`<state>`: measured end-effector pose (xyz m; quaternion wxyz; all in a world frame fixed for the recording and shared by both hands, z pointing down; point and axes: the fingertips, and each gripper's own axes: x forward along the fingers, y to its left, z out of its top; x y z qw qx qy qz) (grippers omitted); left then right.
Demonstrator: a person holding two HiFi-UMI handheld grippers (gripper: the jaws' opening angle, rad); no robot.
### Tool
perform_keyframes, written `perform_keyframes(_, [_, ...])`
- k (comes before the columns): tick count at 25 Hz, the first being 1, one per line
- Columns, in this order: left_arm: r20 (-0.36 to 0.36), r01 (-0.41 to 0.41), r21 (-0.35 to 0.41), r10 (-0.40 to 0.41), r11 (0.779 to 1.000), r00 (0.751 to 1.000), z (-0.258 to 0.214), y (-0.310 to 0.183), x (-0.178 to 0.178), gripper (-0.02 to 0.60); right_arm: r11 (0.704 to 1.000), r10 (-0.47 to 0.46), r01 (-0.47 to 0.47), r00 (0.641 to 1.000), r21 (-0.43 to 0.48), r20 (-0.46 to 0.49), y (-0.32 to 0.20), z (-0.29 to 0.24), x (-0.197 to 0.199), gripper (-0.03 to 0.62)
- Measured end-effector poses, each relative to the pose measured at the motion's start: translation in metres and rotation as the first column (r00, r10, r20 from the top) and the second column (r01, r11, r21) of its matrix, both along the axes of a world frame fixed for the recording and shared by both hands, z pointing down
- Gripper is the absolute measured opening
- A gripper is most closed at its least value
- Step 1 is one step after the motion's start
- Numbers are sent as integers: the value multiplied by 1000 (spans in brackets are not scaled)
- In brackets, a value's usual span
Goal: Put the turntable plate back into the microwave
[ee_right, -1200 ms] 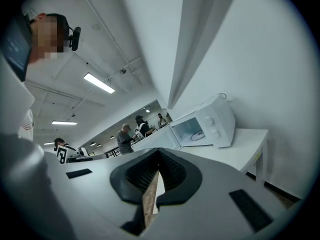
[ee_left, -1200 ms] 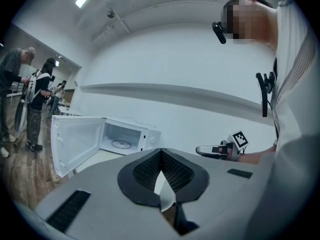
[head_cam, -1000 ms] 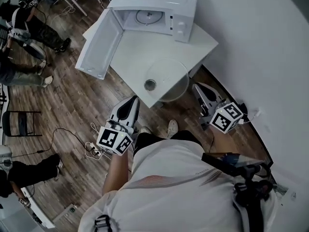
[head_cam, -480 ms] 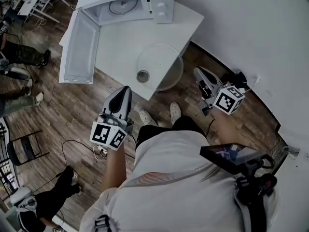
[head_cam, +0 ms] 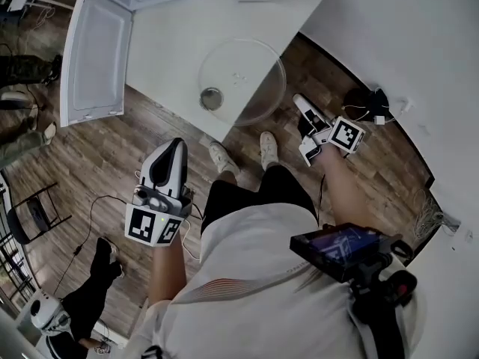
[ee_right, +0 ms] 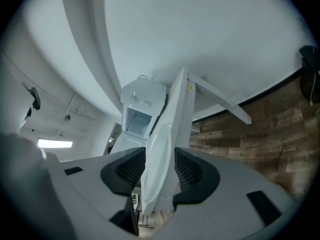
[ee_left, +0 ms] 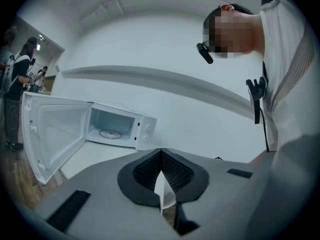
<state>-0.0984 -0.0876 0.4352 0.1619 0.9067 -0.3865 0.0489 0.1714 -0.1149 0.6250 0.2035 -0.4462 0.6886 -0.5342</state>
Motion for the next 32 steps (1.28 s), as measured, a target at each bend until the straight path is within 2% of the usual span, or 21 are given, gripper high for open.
perform_keyframes(4, [19, 31, -50, -31, 998, 999, 22, 7, -7, 9, 998, -49, 53, 993, -37, 109, -3, 32, -20, 202])
perform_keyframes(10, [21, 82, -93, -81, 992, 997, 44, 8, -20, 9, 987, -121, 141, 968, -73, 221, -11, 55, -55, 202])
perform_keyframes(19, [10, 143, -153, -143, 978, 990, 59, 26, -31, 9, 975, -180, 213, 921, -60, 344, -23, 52, -88, 197])
perform_keyframes(23, [6, 161, -164, -162, 973, 987, 61, 26, -36, 9, 970, -200, 236, 910, -58, 363, -27, 52, -96, 121])
perform_keyframes(26, [5, 166, -166, -167, 972, 986, 63, 25, -36, 9, 969, -200, 241, 902, -61, 383, -29, 53, -98, 107])
perform_keyframes(32, [-1, 171, -165, -173, 971, 985, 60, 25, -40, 9, 970, -206, 241, 900, -44, 385, -32, 46, -102, 35])
